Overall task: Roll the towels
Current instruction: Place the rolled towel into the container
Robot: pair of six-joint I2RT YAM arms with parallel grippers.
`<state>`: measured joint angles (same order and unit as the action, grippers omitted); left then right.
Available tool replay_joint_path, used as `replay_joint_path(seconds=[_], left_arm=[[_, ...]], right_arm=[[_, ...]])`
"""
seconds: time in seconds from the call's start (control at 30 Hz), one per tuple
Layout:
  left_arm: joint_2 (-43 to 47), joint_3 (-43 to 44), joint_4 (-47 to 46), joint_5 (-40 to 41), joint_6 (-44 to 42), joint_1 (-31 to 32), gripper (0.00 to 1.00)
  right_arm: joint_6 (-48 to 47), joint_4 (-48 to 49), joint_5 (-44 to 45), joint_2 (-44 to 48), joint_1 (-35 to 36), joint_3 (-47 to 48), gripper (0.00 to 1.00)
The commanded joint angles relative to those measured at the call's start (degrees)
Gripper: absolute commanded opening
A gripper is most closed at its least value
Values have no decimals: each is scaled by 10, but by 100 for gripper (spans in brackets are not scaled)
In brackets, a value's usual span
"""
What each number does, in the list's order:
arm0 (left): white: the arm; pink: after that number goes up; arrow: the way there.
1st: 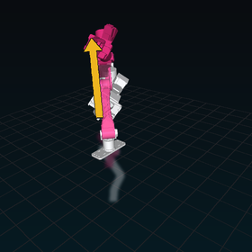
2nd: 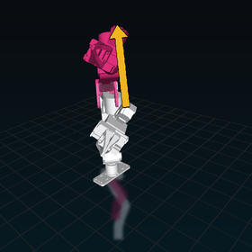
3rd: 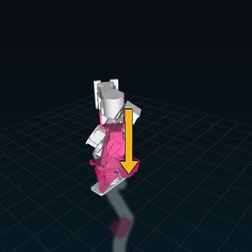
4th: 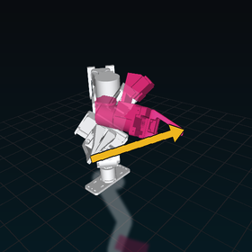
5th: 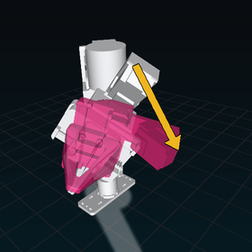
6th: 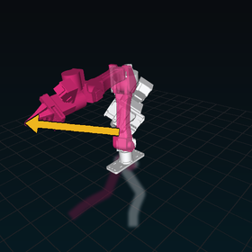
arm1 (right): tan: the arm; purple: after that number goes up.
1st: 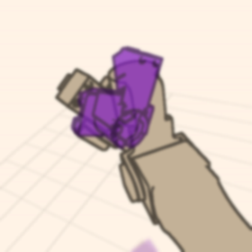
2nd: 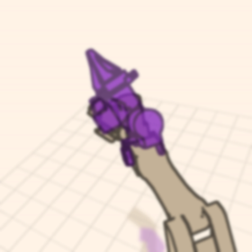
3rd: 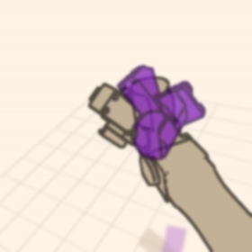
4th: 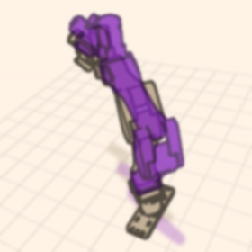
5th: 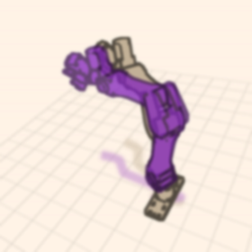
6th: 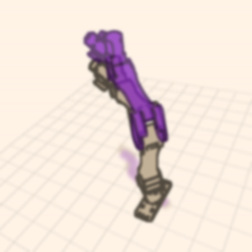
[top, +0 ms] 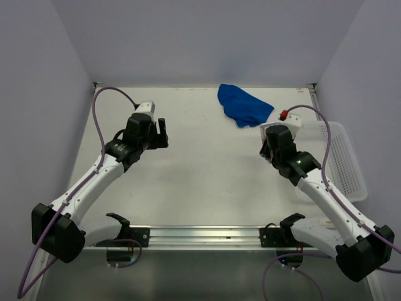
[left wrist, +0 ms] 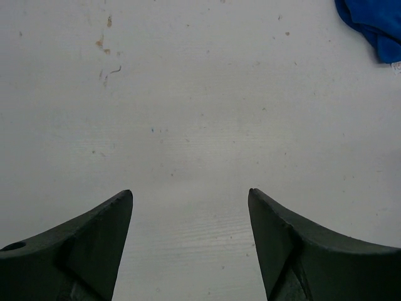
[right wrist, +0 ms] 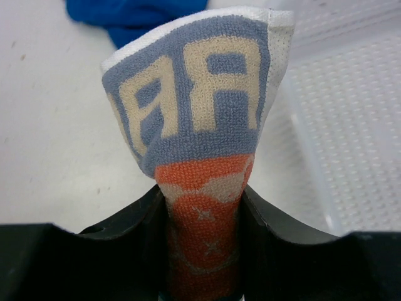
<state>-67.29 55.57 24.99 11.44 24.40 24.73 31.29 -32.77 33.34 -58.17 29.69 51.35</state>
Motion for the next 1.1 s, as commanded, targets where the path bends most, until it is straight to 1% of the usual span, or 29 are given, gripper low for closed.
replay_joint_path(seconds=[0.0,0.03,0.07,0.17,0.2,0.23,0.27,0.37,0.47,0.53,0.67,0.83,1.07], left_arm=[[8,2,-5,33,-21,-5,79],[9,2,-6,33,-21,-6,79],[10,1,-6,33,-22,-6,79],[8,-2,-7,28,-23,-6,79],[8,-2,-7,26,-23,-6,80],[7,-3,-8,18,-22,-6,80],[6,-4,-10,15,-22,-6,80],[1,-5,-13,5,-21,-6,80],[-5,-5,-14,-1,-20,-6,80],[-8,-5,-14,-7,-20,-6,80],[-18,-3,-14,-12,-20,-6,81],[-23,-3,-16,-14,-20,-6,81],[-40,-3,-18,-26,-16,-6,82]], right_arm=[[-54,-26,-20,19,-96,32,0],[-55,-26,-27,19,-117,34,0],[-57,-25,-32,17,-159,36,0],[-61,-25,-56,15,-227,37,0],[-61,-17,-72,13,-273,34,0],[-62,-13,-80,10,-294,32,0],[-62,-9,-87,6,-338,31,0],[-62,10,-92,-16,-386,24,0],[-46,35,-87,-47,-420,11,0],[-29,60,-83,-63,-427,5,0],[-6,95,-59,-127,-429,3,0],[7,162,-62,-189,-429,5,0],[17,197,-57,-273,-429,30,0]])
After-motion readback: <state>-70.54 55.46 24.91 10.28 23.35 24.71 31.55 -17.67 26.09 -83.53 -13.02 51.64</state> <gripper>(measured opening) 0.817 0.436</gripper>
